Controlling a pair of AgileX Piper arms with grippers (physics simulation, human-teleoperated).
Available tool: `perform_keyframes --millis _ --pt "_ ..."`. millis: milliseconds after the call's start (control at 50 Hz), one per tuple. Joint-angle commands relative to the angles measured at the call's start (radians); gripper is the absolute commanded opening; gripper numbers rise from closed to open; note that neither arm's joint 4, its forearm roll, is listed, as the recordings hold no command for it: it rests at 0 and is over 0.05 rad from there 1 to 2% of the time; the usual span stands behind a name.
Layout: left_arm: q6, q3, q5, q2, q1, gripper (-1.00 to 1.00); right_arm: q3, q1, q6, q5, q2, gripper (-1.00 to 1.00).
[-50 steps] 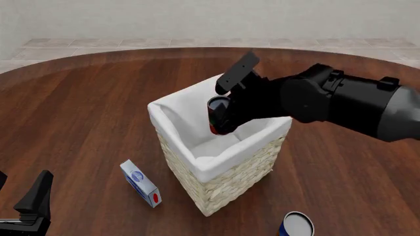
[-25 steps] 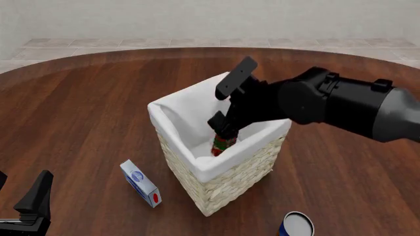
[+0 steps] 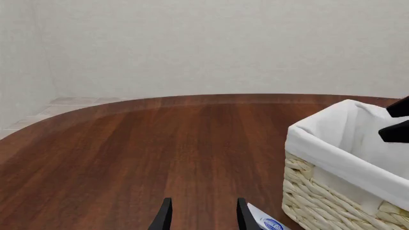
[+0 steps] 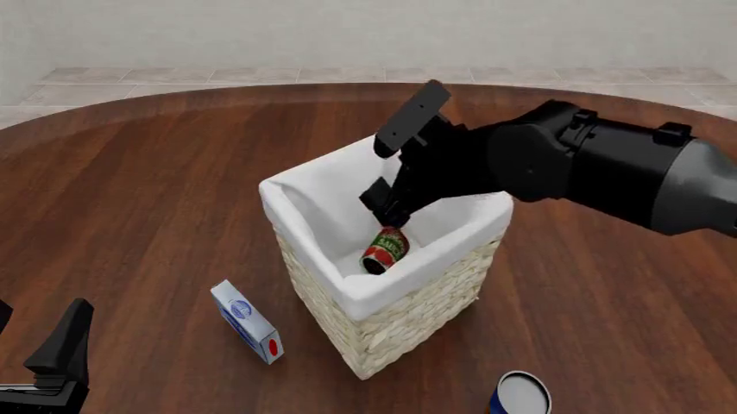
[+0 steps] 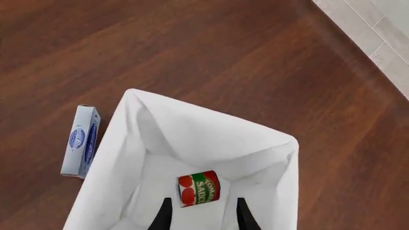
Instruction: Pick up the tomato sauce, and put it in the basket.
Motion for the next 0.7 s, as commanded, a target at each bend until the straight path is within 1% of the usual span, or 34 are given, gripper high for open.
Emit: perform_keyframes --millis 20,140,280,700 --pt "0.000 0.000 0.000 0.000 0.000 1.00 -0.037 0.003 -0.013 0.011 -0.002 1.00" --pt "0.000 0.000 0.000 0.000 0.000 1.00 -0.071 -0.002 -0.032 0.022 -0.007 1.00" --pt "0.000 0.000 0.000 0.000 0.000 1.00 -0.087 0.002 -0.037 0.030 -0.031 1.00" --pt "0.000 0.000 0.000 0.000 0.000 1.00 -0.103 0.020 -0.066 0.034 -0.086 1.00"
